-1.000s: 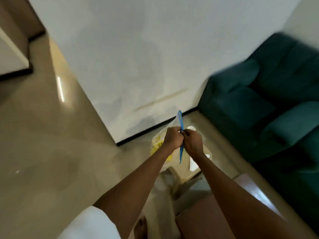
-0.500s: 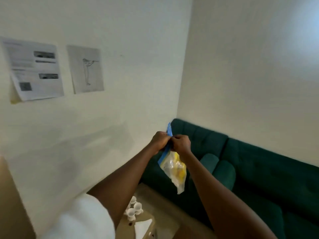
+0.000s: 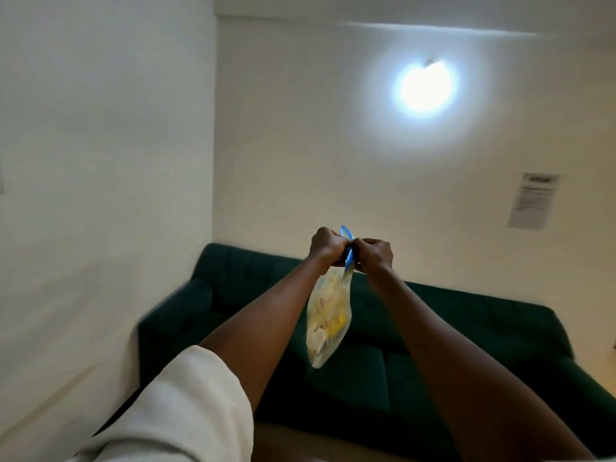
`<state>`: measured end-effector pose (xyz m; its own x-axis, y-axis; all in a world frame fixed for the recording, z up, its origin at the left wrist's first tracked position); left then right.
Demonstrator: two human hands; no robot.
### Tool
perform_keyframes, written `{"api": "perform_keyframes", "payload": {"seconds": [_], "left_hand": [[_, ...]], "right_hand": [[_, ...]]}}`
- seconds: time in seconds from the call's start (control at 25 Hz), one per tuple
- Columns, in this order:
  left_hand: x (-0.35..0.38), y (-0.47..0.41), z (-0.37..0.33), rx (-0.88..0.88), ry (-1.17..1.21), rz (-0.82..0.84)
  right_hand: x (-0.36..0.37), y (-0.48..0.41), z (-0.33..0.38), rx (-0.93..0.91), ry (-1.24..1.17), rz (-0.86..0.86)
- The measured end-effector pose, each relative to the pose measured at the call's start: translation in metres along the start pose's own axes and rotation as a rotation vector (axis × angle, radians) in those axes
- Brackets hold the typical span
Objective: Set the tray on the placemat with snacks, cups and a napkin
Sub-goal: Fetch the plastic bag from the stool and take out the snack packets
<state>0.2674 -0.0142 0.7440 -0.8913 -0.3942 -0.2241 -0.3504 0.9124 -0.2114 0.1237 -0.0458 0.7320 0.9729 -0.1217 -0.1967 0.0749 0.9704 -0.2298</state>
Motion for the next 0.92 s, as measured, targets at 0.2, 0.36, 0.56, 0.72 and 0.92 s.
{"api": "perform_keyframes", "payload": {"seconds": [0.2, 0.36, 0.56, 0.72, 0.92], "left_hand": [[0.099, 0.000, -0.021, 0.015, -0.097, 0.024], [0.168, -0.015, -0.036, 0.028, -0.112, 0.047], [0.238, -0.026, -0.043, 0.032, -0.143, 0.036], [0.260, -0.032, -0.035, 0.001, -0.158, 0.011], [0.255, -0.043, -0.019, -0.020, -0.221, 0.006]], "right_hand": [[-0.092, -0.030, -0.030, 0.002, 0.052, -0.082], [-0.147, -0.071, -0.045, -0.035, 0.105, -0.116], [-0.198, -0.117, -0.078, -0.036, 0.086, -0.118], [-0.207, -0.136, -0.096, -0.037, 0.115, -0.089], [-0.214, -0.154, -0.115, 0.003, 0.132, -0.056]]}}
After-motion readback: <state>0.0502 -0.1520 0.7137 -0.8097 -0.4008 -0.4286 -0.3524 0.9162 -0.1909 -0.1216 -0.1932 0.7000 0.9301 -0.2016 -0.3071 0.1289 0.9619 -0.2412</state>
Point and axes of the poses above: each hand's wrist, its own y-axis away from the middle knuckle, its own x-axis out of the palm, z = x × y, the point moved 7 cm from there along -y, towards the middle knuckle, and after that the axes turned 3 degrees about y, right-handed, at the moved point
